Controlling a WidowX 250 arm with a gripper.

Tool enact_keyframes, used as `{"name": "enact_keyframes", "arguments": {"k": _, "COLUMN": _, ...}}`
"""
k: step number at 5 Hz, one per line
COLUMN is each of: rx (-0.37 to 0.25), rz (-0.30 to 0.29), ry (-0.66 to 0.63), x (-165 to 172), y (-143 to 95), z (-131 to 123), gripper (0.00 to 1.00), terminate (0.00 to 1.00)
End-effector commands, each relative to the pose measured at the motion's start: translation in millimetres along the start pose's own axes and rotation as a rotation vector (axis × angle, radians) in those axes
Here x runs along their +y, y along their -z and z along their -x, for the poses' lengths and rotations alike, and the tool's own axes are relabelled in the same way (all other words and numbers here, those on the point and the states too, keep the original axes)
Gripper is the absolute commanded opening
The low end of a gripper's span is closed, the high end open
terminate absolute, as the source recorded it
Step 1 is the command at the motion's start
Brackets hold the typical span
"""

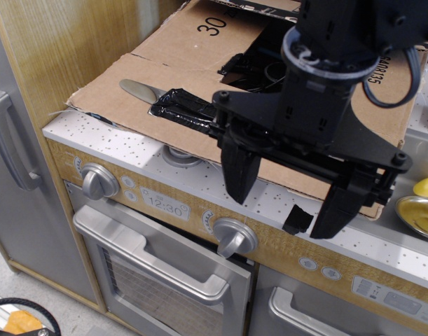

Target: Close large4fbox flaps

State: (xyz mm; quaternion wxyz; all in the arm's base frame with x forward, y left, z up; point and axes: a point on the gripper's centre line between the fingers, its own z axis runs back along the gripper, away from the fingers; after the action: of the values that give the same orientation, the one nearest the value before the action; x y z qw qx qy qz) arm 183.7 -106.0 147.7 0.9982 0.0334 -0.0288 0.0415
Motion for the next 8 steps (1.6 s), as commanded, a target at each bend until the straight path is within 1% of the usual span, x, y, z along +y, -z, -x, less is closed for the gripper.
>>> {"name": "enact_keyframes", "arguments": {"k": 1, "rx": 0.000, "rz": 0.000, "ry": 0.000, "x": 0, "y": 0, "z": 0, "gripper": 1.00, "terminate": 0.00}}
{"name": "enact_keyframes", "arguments": {"k": 2, "rx": -0.029, "rz": 0.020, "ry": -0.020, "x": 4, "y": 19, "z": -4, "gripper": 1.00, "terminate": 0.00}}
{"name": "enact_keyframes", "arguments": {"k": 3, "rx": -0.059, "rz": 0.074, "ry": -0.031, "x": 3, "y": 37, "z": -10, "gripper": 1.00, "terminate": 0.00}}
{"name": "enact_keyframes", "arguments": {"k": 4, "rx": -0.101, "rz": 0.105, "ry": -0.065, "x": 1, "y": 54, "z": -18, "gripper": 1.00, "terminate": 0.00}}
{"name": "enact_keyframes", "arguments": {"k": 5, "rx": -0.152, "rz": 0.133, "ry": -0.032, "x": 4, "y": 70, "z": -28, "gripper": 1.00, "terminate": 0.00}}
{"name": "enact_keyframes", "arguments": {"k": 7, "rx": -0.240, "rz": 0.017, "ry": 0.072, "x": 7, "y": 47, "z": -51, "gripper": 1.00, "terminate": 0.00}}
{"name": "enact_keyframes", "arguments": {"k": 8, "rx": -0.273, "rz": -0.047, "ry": 0.118, "x": 8, "y": 29, "z": -63, "gripper": 1.00, "terminate": 0.00}}
